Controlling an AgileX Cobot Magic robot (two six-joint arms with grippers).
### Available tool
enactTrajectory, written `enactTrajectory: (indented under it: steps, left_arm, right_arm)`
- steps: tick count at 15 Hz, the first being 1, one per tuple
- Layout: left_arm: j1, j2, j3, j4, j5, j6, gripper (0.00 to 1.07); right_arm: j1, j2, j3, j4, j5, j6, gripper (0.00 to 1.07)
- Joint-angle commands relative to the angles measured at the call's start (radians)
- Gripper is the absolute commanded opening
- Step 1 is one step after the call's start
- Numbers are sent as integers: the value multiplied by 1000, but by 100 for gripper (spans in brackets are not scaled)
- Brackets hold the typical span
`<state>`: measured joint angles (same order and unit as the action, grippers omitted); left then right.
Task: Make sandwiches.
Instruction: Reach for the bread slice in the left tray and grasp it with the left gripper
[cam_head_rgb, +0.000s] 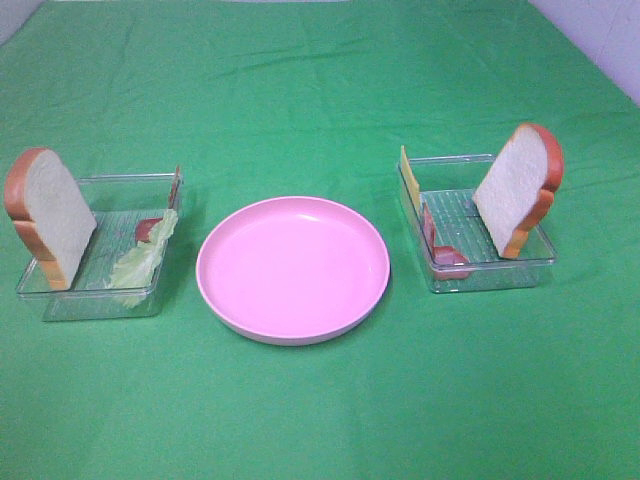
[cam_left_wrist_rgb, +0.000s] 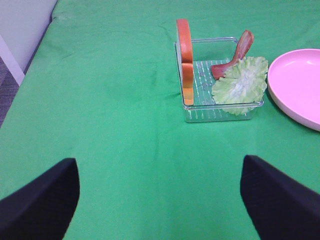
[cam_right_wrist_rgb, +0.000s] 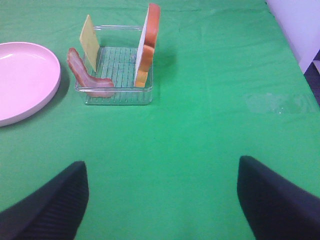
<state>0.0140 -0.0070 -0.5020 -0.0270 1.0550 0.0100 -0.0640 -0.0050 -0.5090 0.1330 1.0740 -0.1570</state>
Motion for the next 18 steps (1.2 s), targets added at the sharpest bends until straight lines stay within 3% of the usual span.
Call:
enactTrajectory:
  steps: [1,14,18]
  left_arm:
    - [1,-13,3,-9,-9,2,83]
    - [1,-13,3,-17,-9,-1,83]
    - [1,115,-56,-18,-70,-1,83]
  right_arm:
    - [-6,-16,2,2,-11,2,77]
    - [-6,-16,2,2,-11,2,77]
    - [-6,-16,2,2,-11,2,77]
